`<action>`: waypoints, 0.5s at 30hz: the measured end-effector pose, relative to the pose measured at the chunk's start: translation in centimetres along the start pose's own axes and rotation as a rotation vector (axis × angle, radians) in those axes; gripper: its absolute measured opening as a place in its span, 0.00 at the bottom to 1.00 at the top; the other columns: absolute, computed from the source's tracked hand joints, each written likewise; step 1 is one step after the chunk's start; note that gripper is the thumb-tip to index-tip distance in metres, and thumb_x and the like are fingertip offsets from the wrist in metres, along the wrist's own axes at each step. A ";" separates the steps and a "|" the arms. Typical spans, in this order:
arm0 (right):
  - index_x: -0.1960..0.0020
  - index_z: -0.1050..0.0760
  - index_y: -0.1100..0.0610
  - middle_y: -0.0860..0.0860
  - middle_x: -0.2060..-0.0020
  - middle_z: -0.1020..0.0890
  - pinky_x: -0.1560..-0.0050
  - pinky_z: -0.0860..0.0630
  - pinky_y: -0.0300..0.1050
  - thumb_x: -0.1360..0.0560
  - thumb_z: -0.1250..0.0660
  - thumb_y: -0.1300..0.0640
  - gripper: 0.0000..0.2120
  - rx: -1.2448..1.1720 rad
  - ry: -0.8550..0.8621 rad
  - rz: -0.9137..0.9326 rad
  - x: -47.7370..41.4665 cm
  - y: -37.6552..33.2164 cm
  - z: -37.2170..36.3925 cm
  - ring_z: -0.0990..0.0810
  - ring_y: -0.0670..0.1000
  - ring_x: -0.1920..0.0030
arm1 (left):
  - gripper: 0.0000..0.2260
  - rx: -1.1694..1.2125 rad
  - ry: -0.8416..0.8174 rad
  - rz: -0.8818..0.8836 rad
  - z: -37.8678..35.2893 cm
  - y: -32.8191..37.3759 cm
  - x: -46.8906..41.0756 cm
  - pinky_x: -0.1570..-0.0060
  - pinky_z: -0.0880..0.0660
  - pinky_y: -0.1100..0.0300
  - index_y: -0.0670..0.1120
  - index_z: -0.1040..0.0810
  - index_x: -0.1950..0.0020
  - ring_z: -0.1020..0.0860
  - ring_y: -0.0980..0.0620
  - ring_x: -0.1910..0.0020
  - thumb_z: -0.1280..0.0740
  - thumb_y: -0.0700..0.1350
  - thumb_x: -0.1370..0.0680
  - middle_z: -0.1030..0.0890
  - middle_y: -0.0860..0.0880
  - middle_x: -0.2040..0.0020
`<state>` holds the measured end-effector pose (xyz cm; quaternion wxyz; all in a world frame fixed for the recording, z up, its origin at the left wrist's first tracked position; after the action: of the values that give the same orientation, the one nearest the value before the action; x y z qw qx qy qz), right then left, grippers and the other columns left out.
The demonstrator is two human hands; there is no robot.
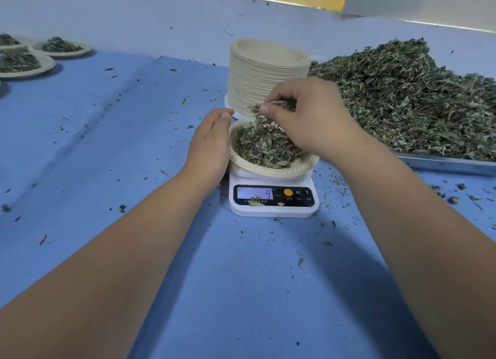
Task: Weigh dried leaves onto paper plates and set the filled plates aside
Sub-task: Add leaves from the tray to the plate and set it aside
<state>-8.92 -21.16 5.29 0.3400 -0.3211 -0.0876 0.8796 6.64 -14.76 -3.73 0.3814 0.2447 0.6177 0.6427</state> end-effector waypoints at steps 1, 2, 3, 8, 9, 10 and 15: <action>0.53 0.15 0.49 0.41 0.64 0.20 0.58 0.31 0.37 0.23 0.28 0.49 0.05 -0.053 0.030 -0.024 -0.2 0.1 0.4 0.25 0.38 0.62 | 0.14 -0.003 -0.001 -0.001 0.0 0.0 0.0 0.37 0.29 0.55 0.55 0.21 0.36 0.24 0.61 0.41 0.45 0.51 0.14 0.23 0.64 0.46; 0.53 0.15 0.50 0.40 0.66 0.20 0.61 0.31 0.35 0.24 0.28 0.49 0.05 -0.102 0.053 -0.047 -0.3 0.3 0.7 0.26 0.37 0.65 | 0.14 -0.004 -0.003 -0.002 0.0 0.0 0.0 0.35 0.29 0.55 0.55 0.21 0.36 0.24 0.59 0.40 0.45 0.51 0.14 0.23 0.64 0.45; 0.53 0.15 0.50 0.40 0.66 0.20 0.62 0.31 0.34 0.24 0.28 0.49 0.05 -0.143 0.070 -0.065 -0.4 0.4 0.9 0.27 0.36 0.67 | 0.15 -0.004 -0.006 -0.004 0.0 0.1 0.1 0.34 0.29 0.54 0.55 0.22 0.35 0.24 0.57 0.38 0.45 0.51 0.14 0.23 0.63 0.44; 0.54 0.16 0.47 0.42 0.64 0.17 0.60 0.25 0.38 0.24 0.27 0.49 0.03 -0.247 0.221 -0.107 0.0 1.2 1.6 0.21 0.41 0.63 | 0.15 -0.011 -0.011 -0.017 0.0 0.1 0.0 0.43 0.31 0.61 0.55 0.22 0.34 0.26 0.66 0.42 0.45 0.51 0.14 0.24 0.66 0.45; 0.54 0.16 0.47 0.41 0.63 0.16 0.59 0.24 0.38 0.24 0.28 0.49 0.03 -0.261 0.275 -0.122 0.1 1.8 1.9 0.21 0.41 0.62 | 0.15 -0.010 -0.015 -0.019 -0.1 0.0 0.0 0.44 0.32 0.63 0.55 0.22 0.34 0.27 0.67 0.42 0.45 0.51 0.14 0.25 0.66 0.45; 0.53 0.16 0.47 0.40 0.63 0.17 0.58 0.24 0.38 0.23 0.28 0.49 0.03 -0.246 0.326 -0.135 0.2 2.7 2.3 0.21 0.39 0.61 | 0.15 -0.008 -0.019 -0.019 0.0 0.0 0.0 0.45 0.32 0.64 0.55 0.22 0.34 0.28 0.69 0.42 0.45 0.51 0.14 0.25 0.66 0.45; 0.39 0.19 0.55 0.51 0.48 0.16 0.44 0.23 0.46 0.20 0.34 0.50 0.14 0.117 0.346 -0.313 1.5 9.6 4.0 0.19 0.53 0.47 | 0.14 -0.006 -0.019 -0.013 0.0 -0.1 -0.1 0.43 0.32 0.63 0.55 0.21 0.34 0.28 0.69 0.42 0.44 0.50 0.14 0.25 0.67 0.45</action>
<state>-17.49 -27.19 4.05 0.5002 -0.4293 -0.0259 0.7516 6.69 -14.88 -3.82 0.3922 0.2457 0.6137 0.6397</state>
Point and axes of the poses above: each hand's wrist, its own x-axis away from the middle knuckle, its own z-axis out of the back of the hand, y = z × x, the point moved 3 cm from there along -x, towards the middle knuckle
